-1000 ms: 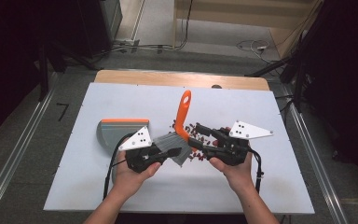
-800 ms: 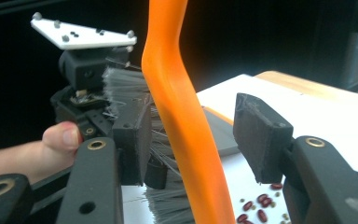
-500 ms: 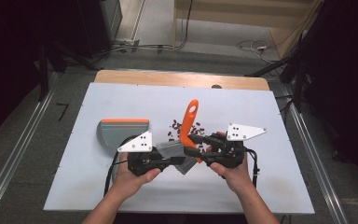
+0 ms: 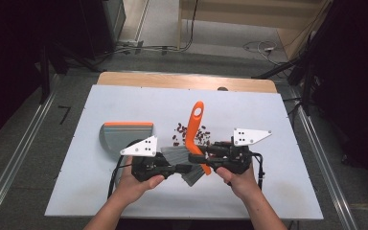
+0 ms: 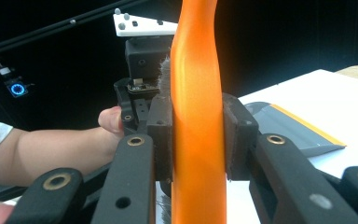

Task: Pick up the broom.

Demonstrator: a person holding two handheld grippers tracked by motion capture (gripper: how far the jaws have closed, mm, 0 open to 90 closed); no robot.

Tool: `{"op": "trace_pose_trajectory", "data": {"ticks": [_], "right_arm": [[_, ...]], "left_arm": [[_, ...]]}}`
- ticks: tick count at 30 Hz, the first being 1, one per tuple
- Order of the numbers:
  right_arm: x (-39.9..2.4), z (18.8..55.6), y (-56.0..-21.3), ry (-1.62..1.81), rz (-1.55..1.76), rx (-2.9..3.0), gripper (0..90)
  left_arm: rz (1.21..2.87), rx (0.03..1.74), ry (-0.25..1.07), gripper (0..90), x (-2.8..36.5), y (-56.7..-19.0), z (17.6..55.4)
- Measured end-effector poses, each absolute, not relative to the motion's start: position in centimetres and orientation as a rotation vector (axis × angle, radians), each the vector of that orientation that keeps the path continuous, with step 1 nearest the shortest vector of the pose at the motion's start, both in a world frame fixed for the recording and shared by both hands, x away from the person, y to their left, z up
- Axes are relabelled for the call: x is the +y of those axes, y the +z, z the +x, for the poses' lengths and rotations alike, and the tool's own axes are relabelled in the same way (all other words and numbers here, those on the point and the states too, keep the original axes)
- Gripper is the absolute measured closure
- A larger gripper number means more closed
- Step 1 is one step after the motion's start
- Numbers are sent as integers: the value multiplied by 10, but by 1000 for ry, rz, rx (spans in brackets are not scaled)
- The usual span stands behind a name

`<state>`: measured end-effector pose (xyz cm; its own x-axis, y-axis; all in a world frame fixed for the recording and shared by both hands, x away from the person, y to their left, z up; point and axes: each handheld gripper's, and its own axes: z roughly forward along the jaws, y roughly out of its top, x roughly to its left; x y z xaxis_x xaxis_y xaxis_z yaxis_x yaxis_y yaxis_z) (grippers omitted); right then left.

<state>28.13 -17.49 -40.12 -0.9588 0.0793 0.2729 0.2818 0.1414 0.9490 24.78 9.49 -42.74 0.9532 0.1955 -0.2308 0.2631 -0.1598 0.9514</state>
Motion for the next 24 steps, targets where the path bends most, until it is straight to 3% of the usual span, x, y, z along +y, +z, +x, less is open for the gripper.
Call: {"op": "trace_pose_trajectory", "data": {"ticks": [7,13,20,21,24], "right_arm": [[-173,277,-399,-1931,-387,-2319,684],[-173,278,-399,-1912,-471,-2363,686],[-179,284,-400,-1922,-604,-2381,686],[-181,285,-399,-1918,-666,-2399,687],[-184,287,-399,-1910,-717,-2411,687]], "left_arm": [[1755,375,-18,793,96,-428,247],[1764,449,53,664,102,-431,247],[1744,528,104,583,114,-433,247],[1744,557,126,522,117,-434,247],[1742,582,150,475,121,-434,247]]}}
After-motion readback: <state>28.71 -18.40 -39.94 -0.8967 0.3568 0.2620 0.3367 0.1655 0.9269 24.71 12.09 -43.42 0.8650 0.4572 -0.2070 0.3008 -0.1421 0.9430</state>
